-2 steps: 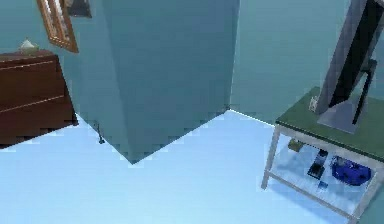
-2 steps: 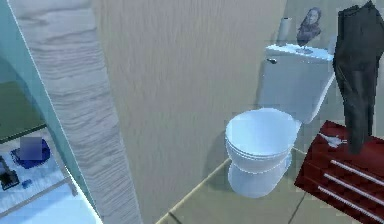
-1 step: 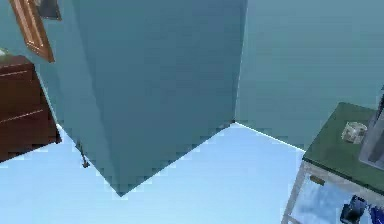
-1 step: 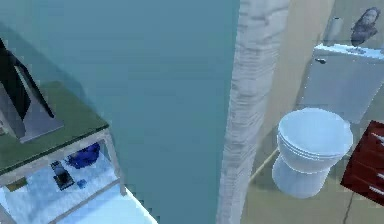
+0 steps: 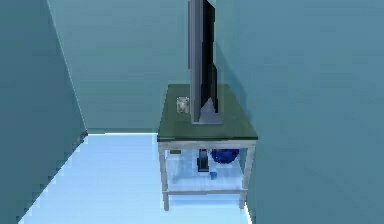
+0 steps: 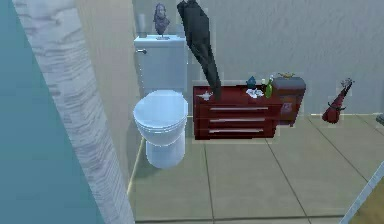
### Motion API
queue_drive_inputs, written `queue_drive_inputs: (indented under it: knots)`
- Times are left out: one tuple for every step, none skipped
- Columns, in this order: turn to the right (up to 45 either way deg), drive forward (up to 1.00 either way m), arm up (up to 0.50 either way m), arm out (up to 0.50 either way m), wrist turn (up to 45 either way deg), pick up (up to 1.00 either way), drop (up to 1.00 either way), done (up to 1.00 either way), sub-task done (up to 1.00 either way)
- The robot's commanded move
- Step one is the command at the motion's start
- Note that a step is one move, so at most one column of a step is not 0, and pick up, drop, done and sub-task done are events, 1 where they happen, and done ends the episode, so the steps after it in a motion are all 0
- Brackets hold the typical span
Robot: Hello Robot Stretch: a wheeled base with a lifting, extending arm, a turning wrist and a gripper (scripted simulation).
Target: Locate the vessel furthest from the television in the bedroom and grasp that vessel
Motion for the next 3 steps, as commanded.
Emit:
queue_drive_inputs:
  knots:
    - [18.0,0.00,0.00,0.00,0.0,0.00,0.00,0.00,0.00]
    - [0.0,0.35,0.00,0.00,0.0,0.00,0.00,0.00,0.00]
    - [-45.0,0.00,0.00,0.00,0.0,0.00,0.00,0.00,0.00]
